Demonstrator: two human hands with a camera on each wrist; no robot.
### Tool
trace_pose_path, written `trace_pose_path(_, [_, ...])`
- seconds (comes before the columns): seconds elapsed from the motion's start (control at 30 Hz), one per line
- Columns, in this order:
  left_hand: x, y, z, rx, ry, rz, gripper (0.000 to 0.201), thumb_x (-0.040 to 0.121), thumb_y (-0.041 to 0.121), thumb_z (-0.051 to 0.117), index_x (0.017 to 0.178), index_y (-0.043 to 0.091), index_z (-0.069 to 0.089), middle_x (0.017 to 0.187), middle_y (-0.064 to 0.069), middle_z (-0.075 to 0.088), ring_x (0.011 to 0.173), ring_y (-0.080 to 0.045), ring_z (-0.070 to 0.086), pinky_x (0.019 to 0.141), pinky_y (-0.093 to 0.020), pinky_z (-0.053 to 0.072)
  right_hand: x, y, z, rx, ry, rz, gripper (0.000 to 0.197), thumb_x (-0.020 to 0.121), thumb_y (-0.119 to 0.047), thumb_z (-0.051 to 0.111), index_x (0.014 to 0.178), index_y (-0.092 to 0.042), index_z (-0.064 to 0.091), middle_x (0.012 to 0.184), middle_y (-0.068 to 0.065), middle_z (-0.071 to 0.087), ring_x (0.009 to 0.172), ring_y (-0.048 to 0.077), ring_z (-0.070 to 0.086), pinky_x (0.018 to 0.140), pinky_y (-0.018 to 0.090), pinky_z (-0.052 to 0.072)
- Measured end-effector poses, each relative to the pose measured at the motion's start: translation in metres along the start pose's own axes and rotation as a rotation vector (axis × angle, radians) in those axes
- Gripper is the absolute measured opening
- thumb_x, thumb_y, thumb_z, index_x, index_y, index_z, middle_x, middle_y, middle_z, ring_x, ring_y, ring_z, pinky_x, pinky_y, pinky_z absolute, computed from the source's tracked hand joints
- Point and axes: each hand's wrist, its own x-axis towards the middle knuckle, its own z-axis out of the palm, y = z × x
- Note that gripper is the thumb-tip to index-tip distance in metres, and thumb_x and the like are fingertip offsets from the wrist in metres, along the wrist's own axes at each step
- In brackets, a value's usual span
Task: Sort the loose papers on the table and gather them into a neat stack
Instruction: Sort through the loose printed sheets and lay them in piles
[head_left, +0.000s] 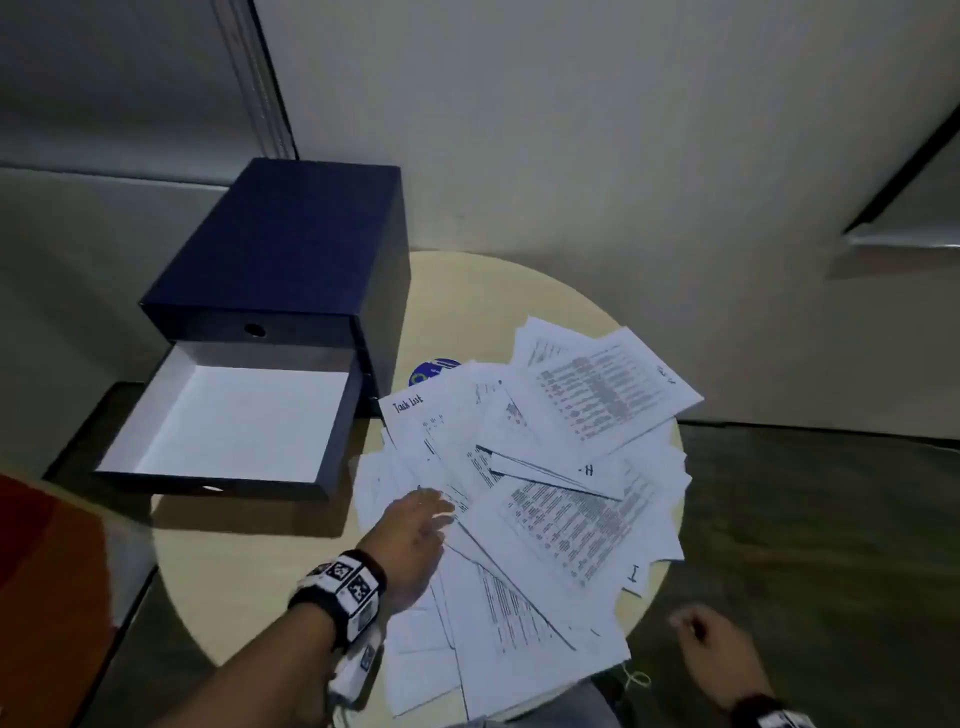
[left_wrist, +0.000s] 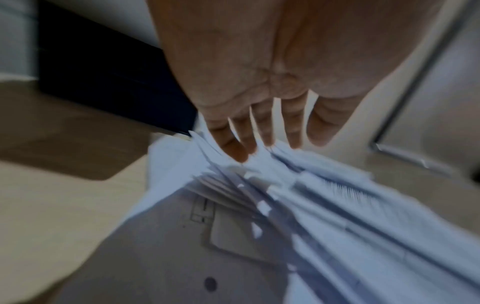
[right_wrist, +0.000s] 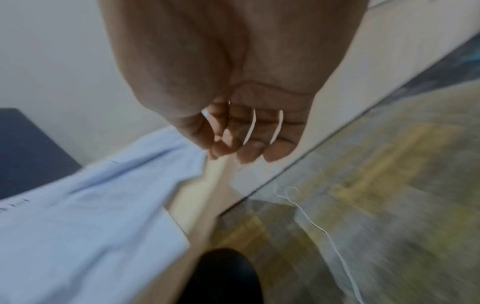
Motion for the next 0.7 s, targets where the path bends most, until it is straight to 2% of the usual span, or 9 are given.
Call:
trace_pose_path(0.07, [0.011,-0.002,0.013,0.333,-0.122,0.008,0.058,0.092,0.032,0.045,0.149,0.025,0.038,0.162,-0.004,0.022,0.146,-0.020,0.027,0.118,-0.034,0.025,0.005,-0.012,-0.001,-0.076,0.364,0.048,0.018,0.097,-0.016,0.058,0.081,-0.022,0.064,0.080,-0.004,0.070,0.075,0.011,0.064,0.072,0.032,0.050])
trace_pose_path(0.17, [0.019,-0.008,0.031,0.651,-0.325,-0.048,0.065,0.095,0.048,0.036,0.154,0.039,0.009,0.166,0.004,-0.006,0.152,-0.026,0.001,0.117,-0.054,0.018,0.036,-0.044,-0.006,-0.073,0.319,-0.053,0.019,0.095,-0.012,0.056,0.082,-0.024,0.062,0.090,-0.003,0.069,0.074,0.007,0.066,0.068,0.023,0.053])
trace_pose_path(0.27, [0.019,-0.013,0.038,0.726,-0.374,-0.071,0.063,0.096,0.049,0.034,0.154,0.040,0.009,0.166,0.004,-0.011,0.153,-0.025,-0.003,0.114,-0.057,0.015,0.071,-0.072,-0.008,-0.100,0.233,-0.117,0.013,0.093,-0.007,0.053,0.099,-0.017,0.060,0.111,0.007,0.060,0.086,0.010,0.064,0.069,0.009,0.047])
trace_pose_path(0.37, [0.014,-0.009,0.036,0.731,-0.366,-0.064,0.058,0.096,0.046,0.035,0.152,0.041,0.018,0.166,0.003,-0.007,0.153,-0.024,0.000,0.113,-0.056,0.018,0.111,-0.086,-0.015,-0.239,0.178,-0.151,0.039,0.092,-0.020,0.052,0.131,-0.023,0.052,0.130,0.002,0.042,0.118,0.022,0.054,0.095,0.030,0.047])
trace_pose_path(0.43, [0.010,-0.004,0.035,0.721,-0.350,-0.059,0.053,0.097,0.043,0.036,0.149,0.041,0.026,0.166,0.002,-0.002,0.152,-0.023,0.005,0.111,-0.054,0.019,0.141,-0.096,-0.024,-0.410,0.184,-0.129,0.055,0.091,-0.034,0.053,0.144,-0.027,0.041,0.147,0.008,0.034,0.132,0.032,0.042,0.107,0.041,0.041])
trace_pose_path(0.53, [0.008,0.002,0.030,0.687,-0.348,-0.105,0.047,0.096,0.041,0.036,0.143,0.038,0.040,0.166,0.001,0.006,0.151,-0.021,0.011,0.110,-0.051,0.020,0.180,-0.111,-0.036,-0.448,0.216,-0.068,0.075,0.089,-0.059,0.044,0.155,-0.040,0.016,0.167,0.009,0.004,0.148,0.040,0.018,0.116,0.053,0.032])
trace_pose_path(0.6, [0.014,0.015,0.026,0.637,-0.348,-0.174,0.038,0.092,0.042,0.039,0.125,0.041,0.057,0.161,0.006,0.022,0.146,-0.020,0.025,0.107,-0.050,0.024,0.194,-0.116,-0.036,-0.481,0.183,-0.029,0.077,0.093,-0.064,0.042,0.157,-0.044,0.004,0.168,0.005,-0.010,0.151,0.044,0.004,0.119,0.058,0.025])
trace_pose_path(0.63, [0.021,0.018,0.023,0.596,-0.329,-0.228,0.028,0.088,0.042,0.041,0.104,0.044,0.064,0.150,0.011,0.039,0.138,-0.019,0.038,0.104,-0.048,0.029,0.198,-0.117,-0.034,-0.527,0.150,-0.023,0.076,0.093,-0.066,0.039,0.157,-0.046,0.002,0.168,0.005,-0.013,0.151,0.045,-0.001,0.120,0.060,0.019])
trace_pose_path(0.7, [0.039,0.028,0.017,0.386,-0.222,-0.340,0.018,0.081,0.039,0.044,0.073,0.039,0.060,0.104,0.016,0.063,0.102,-0.020,0.063,0.093,-0.043,0.045,0.197,-0.115,-0.025,-0.605,0.073,-0.043,0.074,0.094,-0.068,0.036,0.156,-0.049,0.000,0.167,0.006,-0.019,0.151,0.048,-0.011,0.120,0.064,0.006])
